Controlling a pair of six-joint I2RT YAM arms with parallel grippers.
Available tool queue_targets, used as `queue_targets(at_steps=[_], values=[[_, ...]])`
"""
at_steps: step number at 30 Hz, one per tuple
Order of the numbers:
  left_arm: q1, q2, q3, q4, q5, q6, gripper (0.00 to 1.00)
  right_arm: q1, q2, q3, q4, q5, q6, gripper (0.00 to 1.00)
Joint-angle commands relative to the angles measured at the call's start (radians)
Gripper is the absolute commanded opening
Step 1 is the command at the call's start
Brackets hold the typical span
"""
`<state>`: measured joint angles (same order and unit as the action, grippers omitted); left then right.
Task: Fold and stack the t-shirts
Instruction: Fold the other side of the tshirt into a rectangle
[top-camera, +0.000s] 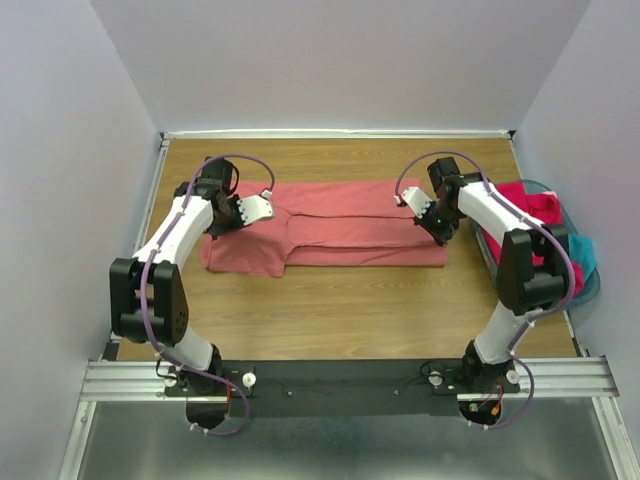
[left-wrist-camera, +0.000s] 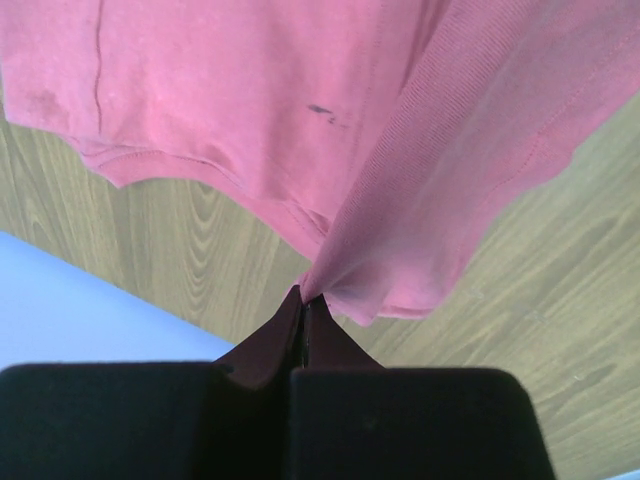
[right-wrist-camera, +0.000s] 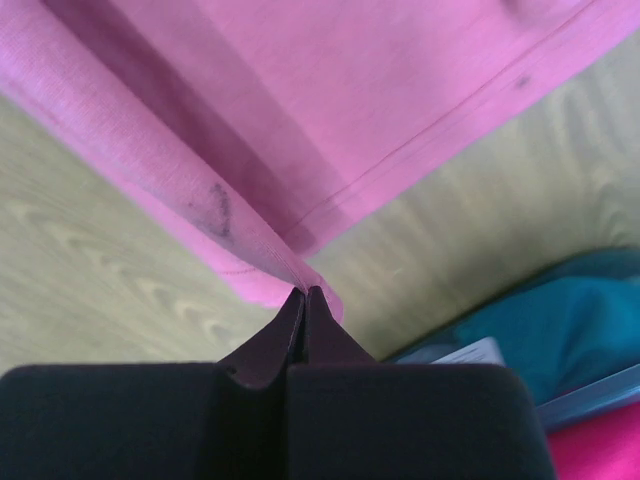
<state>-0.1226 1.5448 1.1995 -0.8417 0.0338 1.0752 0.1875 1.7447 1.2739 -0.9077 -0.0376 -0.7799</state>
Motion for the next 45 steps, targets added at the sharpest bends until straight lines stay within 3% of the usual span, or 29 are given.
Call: queue_targets(at_steps=[1, 18, 45], values=[[0.027, 0.047, 0.049, 0.038, -0.005, -0.004, 0.00, -0.013, 0.062, 0.088, -0.008, 0.021, -0.035, 0.01], [0.060, 0.162, 0.104, 0.108, 0.002, -0.018, 0.00, -0.020, 0.222, 0.260, -0.010, 0.031, -0.051, 0.01], [0.077, 0.255, 0.134, 0.154, -0.012, -0.031, 0.00, -0.022, 0.351, 0.384, -0.010, 0.056, -0.051, 0.01]])
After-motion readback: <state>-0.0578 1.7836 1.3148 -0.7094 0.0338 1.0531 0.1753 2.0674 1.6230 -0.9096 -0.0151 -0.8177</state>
